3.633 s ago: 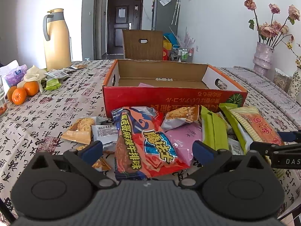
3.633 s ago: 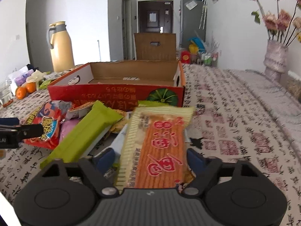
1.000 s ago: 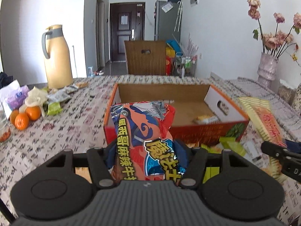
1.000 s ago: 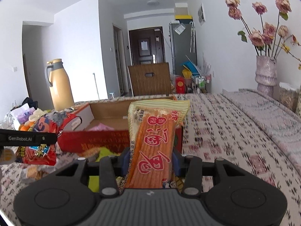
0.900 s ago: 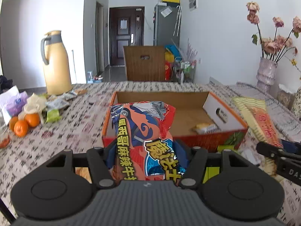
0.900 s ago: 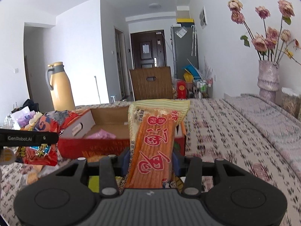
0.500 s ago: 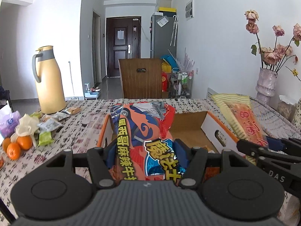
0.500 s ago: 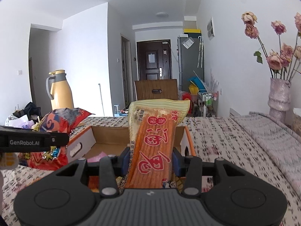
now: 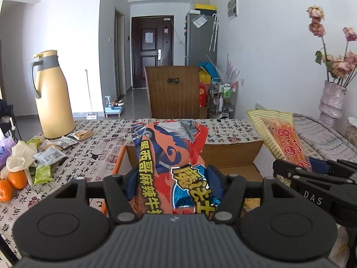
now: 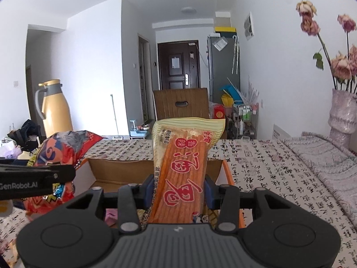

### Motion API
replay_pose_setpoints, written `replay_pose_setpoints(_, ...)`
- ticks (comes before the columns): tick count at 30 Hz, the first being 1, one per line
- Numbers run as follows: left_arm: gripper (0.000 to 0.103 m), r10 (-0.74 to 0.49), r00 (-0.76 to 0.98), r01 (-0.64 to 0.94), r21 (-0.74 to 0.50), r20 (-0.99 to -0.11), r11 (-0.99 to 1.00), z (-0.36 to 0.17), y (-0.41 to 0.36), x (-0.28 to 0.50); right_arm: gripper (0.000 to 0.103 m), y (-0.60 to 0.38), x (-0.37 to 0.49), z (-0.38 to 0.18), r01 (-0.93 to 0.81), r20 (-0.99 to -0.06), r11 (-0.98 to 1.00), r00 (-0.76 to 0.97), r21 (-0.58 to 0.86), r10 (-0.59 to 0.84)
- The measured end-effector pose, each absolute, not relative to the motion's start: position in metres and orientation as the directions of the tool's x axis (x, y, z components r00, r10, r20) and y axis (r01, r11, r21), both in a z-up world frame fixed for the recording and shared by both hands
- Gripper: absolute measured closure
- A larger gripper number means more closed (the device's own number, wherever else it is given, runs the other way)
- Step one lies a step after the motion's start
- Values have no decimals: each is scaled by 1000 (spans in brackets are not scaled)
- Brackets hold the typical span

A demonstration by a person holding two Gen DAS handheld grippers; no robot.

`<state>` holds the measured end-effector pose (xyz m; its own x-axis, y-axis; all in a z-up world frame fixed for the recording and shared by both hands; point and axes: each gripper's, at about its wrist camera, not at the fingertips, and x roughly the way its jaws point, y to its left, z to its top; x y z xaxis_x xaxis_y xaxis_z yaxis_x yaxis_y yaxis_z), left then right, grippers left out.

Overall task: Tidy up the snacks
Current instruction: 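Carry the chip bag and stick-snack packet into the box and release both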

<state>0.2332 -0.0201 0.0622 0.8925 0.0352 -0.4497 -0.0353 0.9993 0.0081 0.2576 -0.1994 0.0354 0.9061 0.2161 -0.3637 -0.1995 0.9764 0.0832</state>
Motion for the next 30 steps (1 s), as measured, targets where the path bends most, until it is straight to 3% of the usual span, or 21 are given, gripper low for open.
replay_pose_setpoints(17,39,57,858,-60,10,-510,998,27,-12,258,58,-198,279,7,-200,-426,973,875,113,230)
replay_pose_setpoints(20,38,50,865,-53,8,-499,999,27,-12,256,51,-199,281,7,-194,-431,974,874,118,226)
replay_pose_setpoints(23,25,52,874,-56,7,-483,998,29,-11,253,46,-201,280,7,-179,-424,976,880,123,214)
replay_pose_setpoints(27,15,52,880,-61,-3,-472,998,32,-9,251,15,-207,277,9,-161,-405,978,892,135,203)
replay_pose_setpoints(30,3,69,887,-78,1,-457,997,33,-9,249,11,-209,274,10,-156,-390,977,899,143,201)
